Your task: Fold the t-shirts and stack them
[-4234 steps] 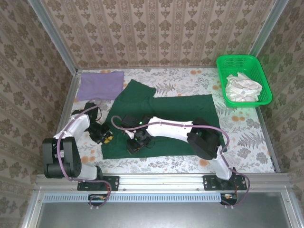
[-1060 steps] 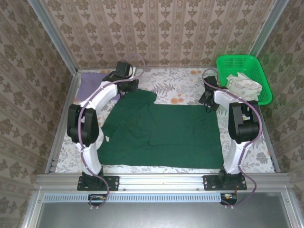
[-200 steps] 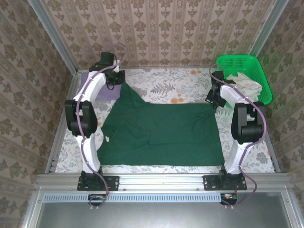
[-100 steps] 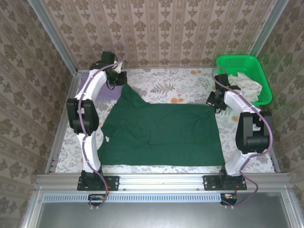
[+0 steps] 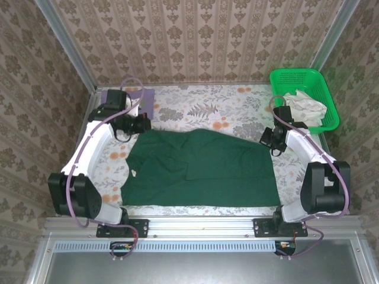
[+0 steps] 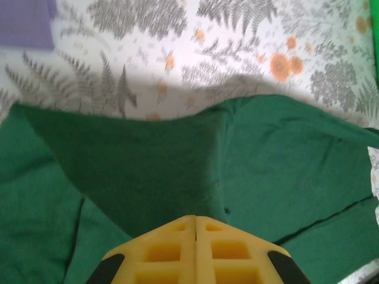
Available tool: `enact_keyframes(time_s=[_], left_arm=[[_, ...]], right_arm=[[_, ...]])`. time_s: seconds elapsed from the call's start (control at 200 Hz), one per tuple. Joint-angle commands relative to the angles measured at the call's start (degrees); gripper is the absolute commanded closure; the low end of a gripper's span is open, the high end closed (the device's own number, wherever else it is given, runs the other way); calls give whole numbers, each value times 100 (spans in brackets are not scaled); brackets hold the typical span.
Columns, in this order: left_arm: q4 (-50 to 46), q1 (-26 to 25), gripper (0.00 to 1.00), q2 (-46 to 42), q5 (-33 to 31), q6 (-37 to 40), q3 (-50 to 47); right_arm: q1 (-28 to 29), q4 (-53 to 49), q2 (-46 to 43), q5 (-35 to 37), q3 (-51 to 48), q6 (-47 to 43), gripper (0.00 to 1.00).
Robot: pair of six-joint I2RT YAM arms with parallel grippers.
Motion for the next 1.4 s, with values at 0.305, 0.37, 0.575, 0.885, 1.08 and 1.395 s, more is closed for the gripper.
enact_keyframes(time_s=[0.305,0.37,0.575,0.885,1.08,1.395], left_arm=[[-471,748,100,-1177,592,-666,-1120],[-432,803,100,-1235,714,-823,-1182],[-466,1155,100,-1228,1044,-1396,-971],[-1084,1188,89,-1981,93,-1230,-1523],[-1600,1261,71,-3017,-2743,-1794,-1224],[-225,1208,71,-1476,-1087,-1236,-1059]], right_arm=[[-354,-370,-654,-230,-721,-122,100],[-376,-337,-633,-274,-760,-100,100],[-391,-310,-511,-300,-758,-72,100],[-493,-498,-293,-222,-954,170,97],[-921,-589,-662,-160,-1100,556,69],[-583,-64,-806,-566,-884,1049,64]])
